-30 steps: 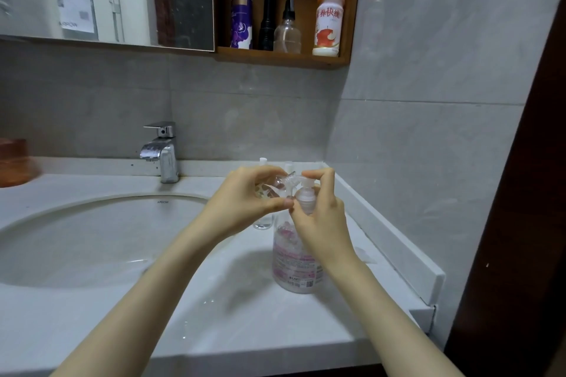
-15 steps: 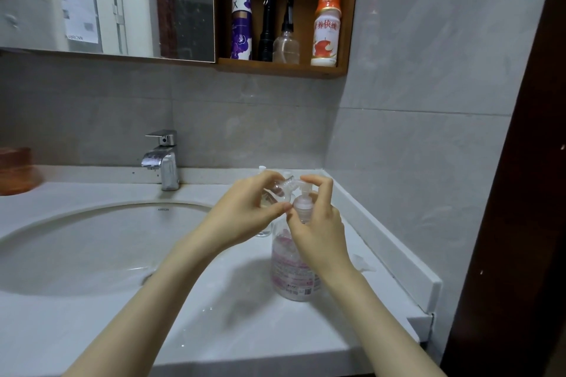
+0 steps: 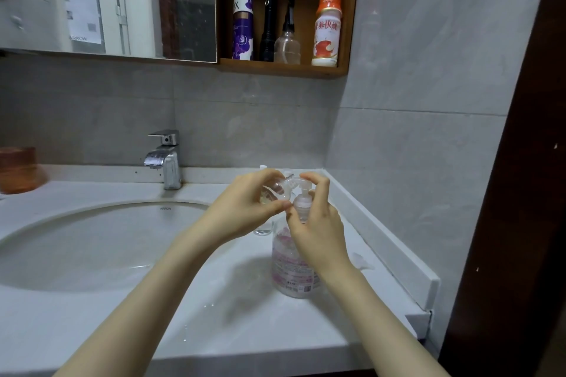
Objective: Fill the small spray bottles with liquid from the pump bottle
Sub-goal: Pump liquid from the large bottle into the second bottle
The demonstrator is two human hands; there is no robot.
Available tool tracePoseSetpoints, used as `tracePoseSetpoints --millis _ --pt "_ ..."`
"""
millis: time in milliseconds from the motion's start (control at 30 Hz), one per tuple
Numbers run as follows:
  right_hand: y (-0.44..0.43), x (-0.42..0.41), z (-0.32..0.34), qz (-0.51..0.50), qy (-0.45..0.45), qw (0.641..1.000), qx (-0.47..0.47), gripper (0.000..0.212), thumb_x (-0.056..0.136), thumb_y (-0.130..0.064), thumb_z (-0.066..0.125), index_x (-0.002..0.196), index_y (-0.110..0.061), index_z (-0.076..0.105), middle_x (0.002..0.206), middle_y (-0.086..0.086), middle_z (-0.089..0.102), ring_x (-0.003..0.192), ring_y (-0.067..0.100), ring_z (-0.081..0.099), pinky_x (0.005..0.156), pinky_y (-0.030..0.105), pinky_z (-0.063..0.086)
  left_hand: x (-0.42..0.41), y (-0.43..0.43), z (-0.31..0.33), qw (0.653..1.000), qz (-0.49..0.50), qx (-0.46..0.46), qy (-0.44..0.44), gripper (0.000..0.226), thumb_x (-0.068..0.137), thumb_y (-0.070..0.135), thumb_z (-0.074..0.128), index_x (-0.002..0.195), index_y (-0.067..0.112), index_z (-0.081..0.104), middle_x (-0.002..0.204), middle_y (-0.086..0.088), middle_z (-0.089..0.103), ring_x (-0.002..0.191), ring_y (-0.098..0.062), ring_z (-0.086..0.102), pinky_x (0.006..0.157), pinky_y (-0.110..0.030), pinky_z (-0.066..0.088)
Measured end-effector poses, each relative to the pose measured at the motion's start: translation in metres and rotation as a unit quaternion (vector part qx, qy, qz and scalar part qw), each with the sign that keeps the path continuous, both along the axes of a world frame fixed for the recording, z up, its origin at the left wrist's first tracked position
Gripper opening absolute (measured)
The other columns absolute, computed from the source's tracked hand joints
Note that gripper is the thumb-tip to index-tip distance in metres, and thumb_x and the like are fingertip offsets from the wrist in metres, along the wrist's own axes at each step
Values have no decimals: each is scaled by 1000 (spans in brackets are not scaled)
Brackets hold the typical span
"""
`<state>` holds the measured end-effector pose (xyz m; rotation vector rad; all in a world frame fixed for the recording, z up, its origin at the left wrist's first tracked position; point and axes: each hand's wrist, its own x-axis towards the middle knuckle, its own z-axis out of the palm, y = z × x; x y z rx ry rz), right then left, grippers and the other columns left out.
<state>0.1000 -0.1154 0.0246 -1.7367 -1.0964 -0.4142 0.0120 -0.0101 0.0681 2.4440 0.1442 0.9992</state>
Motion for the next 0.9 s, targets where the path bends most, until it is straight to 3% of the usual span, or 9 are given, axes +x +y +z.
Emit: tracePoseSetpoints --millis 100,233,300,467,600,700,800,900 --pt "-1 0 1 -1 -3 1000 1 47 89 -17 55 114 -39 21 99 -1 63 89 31 59 69 38 45 0 -1 0 1000 0 -7 -3 38 81 18 72 117 10 60 99 0 63 87 -11 62 76 -14 45" --pt "-2 -2 0 2 -3 1000 13 44 89 -17 56 125 -26 33 104 0 63 95 30 59 72 38 45 -1 0 1 1000 -6 -7 -5 38 81 18 72 117 12 60 97 2 62 84 -5 60 76 -13 45" --pt "-1 -3 2 12 14 999 31 42 87 -16 58 117 -34 33 100 0 65 94 28 59 73 39 47 -1 1 0 1000 -7 -7 -9 37 81 19 72 116 12 60 98 2 63 86 -7 60 79 -18 47" --pt "4 5 0 16 23 999 45 41 84 -14 58 96 -39 28 82 -1 62 76 30 60 67 42 49 1 4 -3 1000 -3 9 -6 38 81 21 73 116 10 61 98 3 63 87 -11 62 75 -12 44" --pt "1 4 -3 14 9 999 35 41 85 -14 57 107 -37 30 90 0 65 82 30 60 69 41 48 2 2 -3 1000 -6 -2 -12 38 81 21 73 116 13 61 98 3 64 88 -11 63 83 -26 48" --pt "1 3 -1 12 -4 1000 19 44 87 -16 56 117 -35 29 96 0 65 88 29 60 71 39 47 1 4 0 1000 -2 2 -10 39 81 22 73 116 13 60 98 3 64 88 -10 63 81 -23 48" --pt "0 3 0 19 4 1000 15 45 88 -17 56 113 -40 26 98 0 66 92 28 60 75 41 48 1 4 1 1000 -4 5 -5 40 81 21 73 117 12 60 97 3 64 87 -8 62 77 -16 46" --pt "-1 2 0 24 16 999 17 42 88 -17 57 119 -32 33 101 -3 65 98 24 58 79 39 47 2 4 -1 1000 -4 1 -12 40 81 21 73 118 11 60 98 2 63 89 -10 61 81 -21 47"
